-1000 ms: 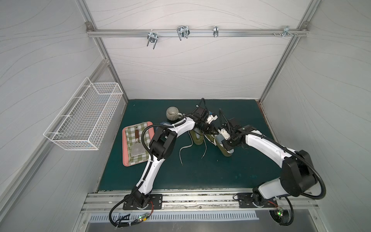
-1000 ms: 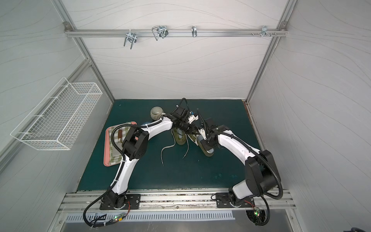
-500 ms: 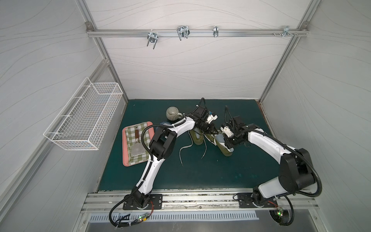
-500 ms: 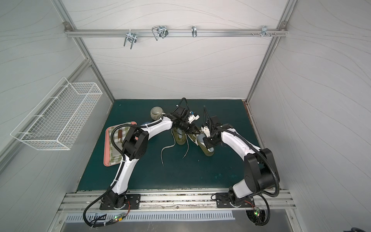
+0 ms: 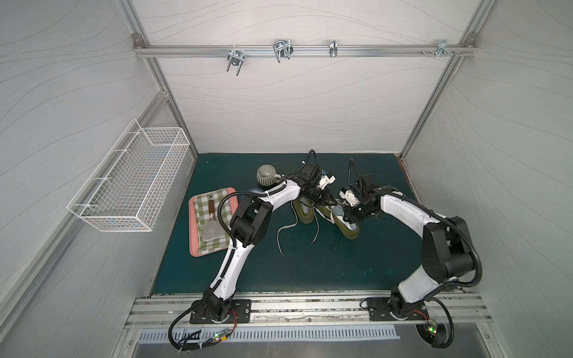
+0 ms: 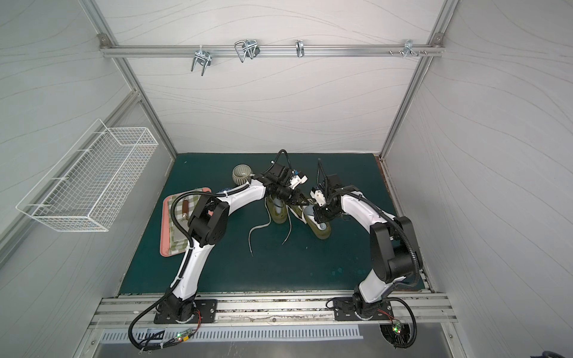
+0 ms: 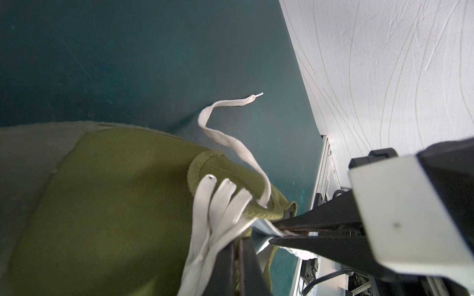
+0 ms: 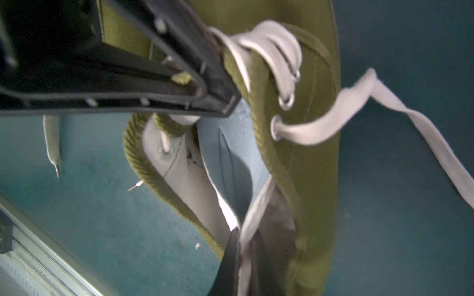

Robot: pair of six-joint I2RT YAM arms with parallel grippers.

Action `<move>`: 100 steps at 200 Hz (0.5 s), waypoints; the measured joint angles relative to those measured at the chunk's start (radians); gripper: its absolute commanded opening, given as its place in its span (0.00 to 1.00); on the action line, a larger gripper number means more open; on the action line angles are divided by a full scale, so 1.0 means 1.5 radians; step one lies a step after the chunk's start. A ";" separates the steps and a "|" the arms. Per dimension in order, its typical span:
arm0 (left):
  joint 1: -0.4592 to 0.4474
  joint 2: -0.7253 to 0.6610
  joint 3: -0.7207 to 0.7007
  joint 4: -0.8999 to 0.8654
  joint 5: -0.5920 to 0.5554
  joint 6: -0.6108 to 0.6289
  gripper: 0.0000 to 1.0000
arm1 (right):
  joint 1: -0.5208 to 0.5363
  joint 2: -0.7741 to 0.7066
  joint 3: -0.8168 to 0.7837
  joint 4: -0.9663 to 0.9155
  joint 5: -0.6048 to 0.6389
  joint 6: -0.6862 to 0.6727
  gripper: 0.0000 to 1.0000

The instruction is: Insert the insole into the shoe

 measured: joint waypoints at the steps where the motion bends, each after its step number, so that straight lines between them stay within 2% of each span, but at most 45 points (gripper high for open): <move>1: 0.000 0.000 0.000 0.000 0.000 0.000 0.00 | 0.000 0.001 0.001 0.000 0.000 0.000 0.00; 100: 0.001 0.000 0.000 -0.001 -0.002 0.004 0.00 | 0.009 0.052 0.017 0.027 0.010 -0.022 0.00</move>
